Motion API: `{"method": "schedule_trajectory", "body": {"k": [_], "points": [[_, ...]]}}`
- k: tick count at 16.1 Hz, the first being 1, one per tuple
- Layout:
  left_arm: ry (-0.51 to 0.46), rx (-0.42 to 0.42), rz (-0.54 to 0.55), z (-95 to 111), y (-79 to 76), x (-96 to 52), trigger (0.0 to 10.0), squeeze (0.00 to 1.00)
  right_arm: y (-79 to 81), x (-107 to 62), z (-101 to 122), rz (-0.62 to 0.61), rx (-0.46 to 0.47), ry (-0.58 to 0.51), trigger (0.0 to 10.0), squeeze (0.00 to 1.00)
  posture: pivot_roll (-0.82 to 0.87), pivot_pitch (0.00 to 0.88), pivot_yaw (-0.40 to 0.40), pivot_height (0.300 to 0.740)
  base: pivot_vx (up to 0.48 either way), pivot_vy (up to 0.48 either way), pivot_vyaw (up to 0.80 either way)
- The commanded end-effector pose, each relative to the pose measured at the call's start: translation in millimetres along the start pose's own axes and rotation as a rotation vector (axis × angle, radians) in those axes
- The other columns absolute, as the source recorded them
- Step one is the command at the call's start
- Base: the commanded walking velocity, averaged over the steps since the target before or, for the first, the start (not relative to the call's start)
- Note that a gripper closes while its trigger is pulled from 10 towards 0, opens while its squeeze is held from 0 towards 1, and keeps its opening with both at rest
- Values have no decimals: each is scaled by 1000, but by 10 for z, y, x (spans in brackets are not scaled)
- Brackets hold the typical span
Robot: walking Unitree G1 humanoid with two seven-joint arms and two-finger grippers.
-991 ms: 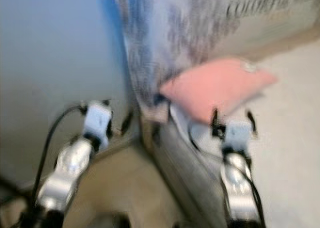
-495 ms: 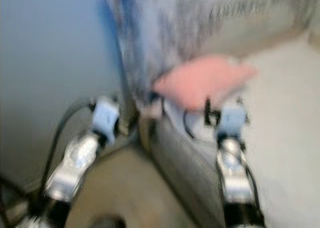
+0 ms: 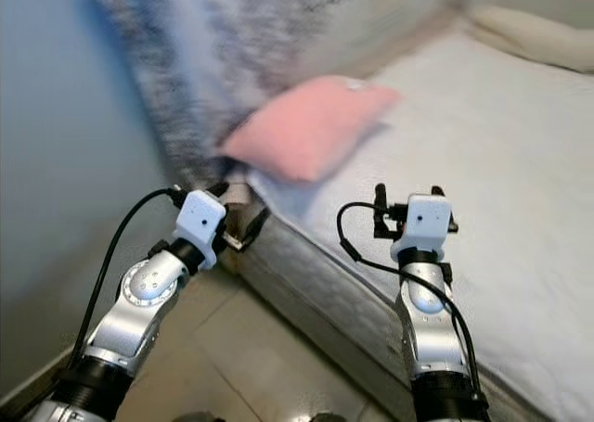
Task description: Clean up the room
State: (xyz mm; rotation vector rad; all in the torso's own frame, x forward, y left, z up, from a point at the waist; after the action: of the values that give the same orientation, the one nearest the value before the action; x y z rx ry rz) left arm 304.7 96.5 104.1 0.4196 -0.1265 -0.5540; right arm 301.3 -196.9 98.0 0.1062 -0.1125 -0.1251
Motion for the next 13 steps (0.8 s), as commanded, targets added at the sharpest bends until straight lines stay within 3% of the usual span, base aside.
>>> {"method": "schedule_trajectory", "body": {"k": [1,7,10,13], "points": [[-3,4,-33,-5,-26,17,10000,0,-21,-3,6,-16,11,-5,10000,0,-12,29,23,740,0,0,-650],[-12,14,-72,-10,-48,53,10000,0,-47,4,-5,-57,26,-8,10000,0,-29,34,32,740,0,0,-654],[-24,0,-78,10,-28,103,10000,0,17,76,34,-63,45,-26,10000,0,-37,25,35,740,0,0,-654],[-138,36,-129,138,-50,91,10000,0,-41,90,27,-72,30,-25,10000,0,-41,15,35,740,0,-160,-658]]}}
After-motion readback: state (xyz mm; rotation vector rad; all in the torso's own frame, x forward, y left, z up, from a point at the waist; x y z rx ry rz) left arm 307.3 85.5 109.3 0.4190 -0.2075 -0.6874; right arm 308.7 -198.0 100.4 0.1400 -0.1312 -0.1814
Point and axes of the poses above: a point about 5 cm out from each wrist's last joint towards the gripper, its own x axis pointing out of the wrist towards the gripper, its own z axis along the axis of the wrist's last joint, y = z × x, the point moved 1 cm from there along x, pointing out of the wrist towards the gripper, and after that the axes turned 11 degrees about x, right-handed, at the moved point
